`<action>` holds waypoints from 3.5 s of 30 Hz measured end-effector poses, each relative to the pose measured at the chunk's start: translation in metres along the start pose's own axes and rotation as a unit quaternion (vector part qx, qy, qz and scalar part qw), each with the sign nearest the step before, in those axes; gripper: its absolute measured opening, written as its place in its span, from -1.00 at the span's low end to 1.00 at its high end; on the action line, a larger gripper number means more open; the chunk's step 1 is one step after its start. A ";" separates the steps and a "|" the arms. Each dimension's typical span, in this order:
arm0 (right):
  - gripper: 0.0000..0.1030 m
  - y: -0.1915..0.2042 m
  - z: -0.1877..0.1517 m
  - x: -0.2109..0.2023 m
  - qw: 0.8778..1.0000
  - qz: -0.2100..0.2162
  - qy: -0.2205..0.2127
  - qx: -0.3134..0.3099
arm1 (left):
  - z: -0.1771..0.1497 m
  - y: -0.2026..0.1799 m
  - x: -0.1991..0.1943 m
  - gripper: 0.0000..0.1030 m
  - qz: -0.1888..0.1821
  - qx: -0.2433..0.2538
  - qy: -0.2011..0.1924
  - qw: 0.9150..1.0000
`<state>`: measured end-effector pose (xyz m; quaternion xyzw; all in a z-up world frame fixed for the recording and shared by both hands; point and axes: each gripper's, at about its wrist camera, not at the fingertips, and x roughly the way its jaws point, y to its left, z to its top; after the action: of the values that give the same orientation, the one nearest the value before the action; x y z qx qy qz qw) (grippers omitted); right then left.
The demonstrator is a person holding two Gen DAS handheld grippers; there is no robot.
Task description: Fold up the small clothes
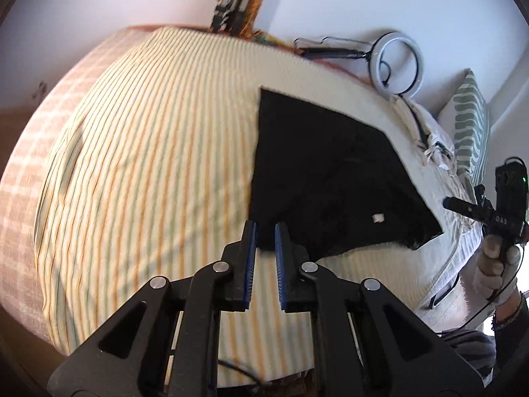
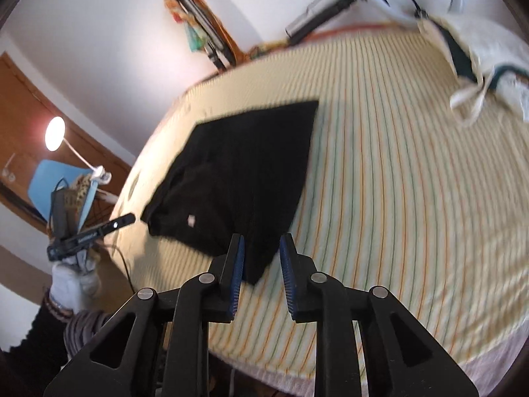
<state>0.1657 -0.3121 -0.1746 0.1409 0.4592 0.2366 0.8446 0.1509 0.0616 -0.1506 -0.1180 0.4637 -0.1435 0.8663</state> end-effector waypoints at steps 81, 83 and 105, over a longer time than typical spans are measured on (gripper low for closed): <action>-0.02 -0.089 0.081 0.064 0.996 0.024 -0.011 0.091 | -0.038 0.049 0.033 0.11 -0.163 -0.316 0.026 0.934; 0.03 -0.089 0.083 0.066 0.996 0.027 -0.011 0.086 | -0.035 0.049 0.036 0.11 -0.165 -0.325 0.020 0.931; -0.15 -0.082 0.109 0.104 0.994 0.075 -0.004 0.085 | -0.008 0.030 0.066 0.10 -0.149 -0.304 -0.022 0.941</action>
<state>0.3282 -0.3288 -0.2270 0.2468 0.4626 0.2591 0.8112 0.1831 0.0656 -0.2161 -0.4464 0.4436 -0.1203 0.7677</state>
